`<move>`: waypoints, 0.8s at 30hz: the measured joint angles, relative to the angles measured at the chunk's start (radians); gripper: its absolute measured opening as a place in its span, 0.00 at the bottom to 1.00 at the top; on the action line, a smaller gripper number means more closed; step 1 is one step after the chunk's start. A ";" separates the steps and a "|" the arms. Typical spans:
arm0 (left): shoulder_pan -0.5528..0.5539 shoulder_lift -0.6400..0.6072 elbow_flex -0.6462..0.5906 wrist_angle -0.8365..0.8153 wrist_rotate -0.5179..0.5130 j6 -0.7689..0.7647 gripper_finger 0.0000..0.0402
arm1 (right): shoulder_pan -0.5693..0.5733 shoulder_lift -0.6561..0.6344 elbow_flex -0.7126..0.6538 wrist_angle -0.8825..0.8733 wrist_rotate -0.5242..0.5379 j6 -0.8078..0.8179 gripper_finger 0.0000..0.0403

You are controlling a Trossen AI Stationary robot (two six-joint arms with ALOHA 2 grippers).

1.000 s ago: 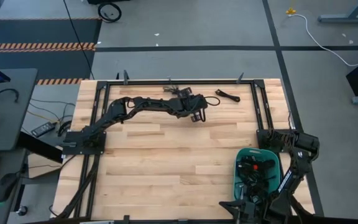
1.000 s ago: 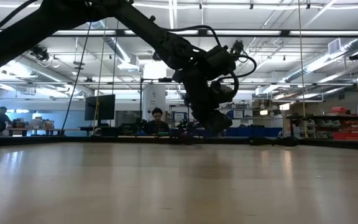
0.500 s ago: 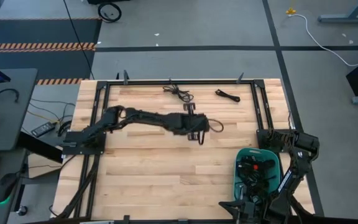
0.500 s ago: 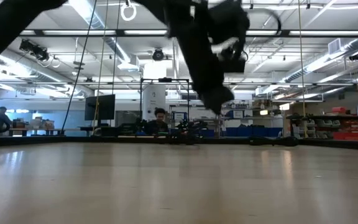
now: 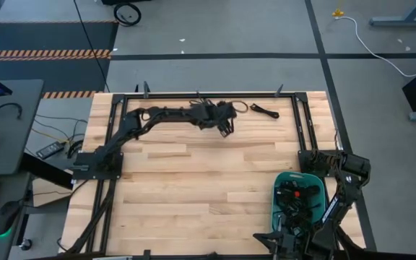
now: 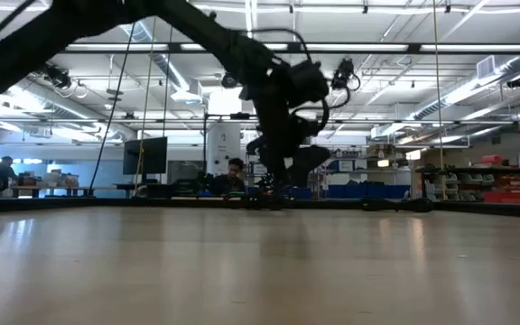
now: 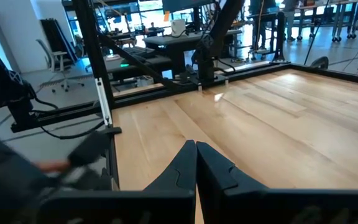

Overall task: Pick and place USB-C Cables
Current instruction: Put the black charger cable into the blue bin

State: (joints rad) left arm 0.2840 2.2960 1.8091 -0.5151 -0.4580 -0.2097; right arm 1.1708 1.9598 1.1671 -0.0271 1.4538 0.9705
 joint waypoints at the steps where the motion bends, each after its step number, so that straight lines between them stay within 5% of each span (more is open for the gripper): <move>1: 0.013 0.010 0.000 0.011 0.002 -0.017 0.65 | -0.001 0.000 0.000 0.000 0.000 0.001 0.01; 4: 0.023 0.023 -0.003 0.007 -0.124 -0.015 0.68 | -0.003 0.000 0.000 0.004 -0.001 0.002 0.01; 7: 0.021 0.024 0.002 0.043 -0.140 0.016 0.65 | -0.005 0.000 0.000 0.004 -0.001 0.001 0.01; 19: 0.045 0.027 0.000 -0.118 -0.110 0.130 0.05 | -0.009 0.000 0.000 0.036 -0.004 -0.005 0.01; 24: -0.013 0.013 -0.001 -0.142 -0.100 0.196 0.02 | 0.000 -0.001 0.000 0.059 -0.008 -0.005 0.01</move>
State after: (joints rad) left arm 0.2709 2.3095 1.8084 -0.6574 -0.5575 -0.0135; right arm 1.1705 1.9591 1.1675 0.0318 1.4456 0.9653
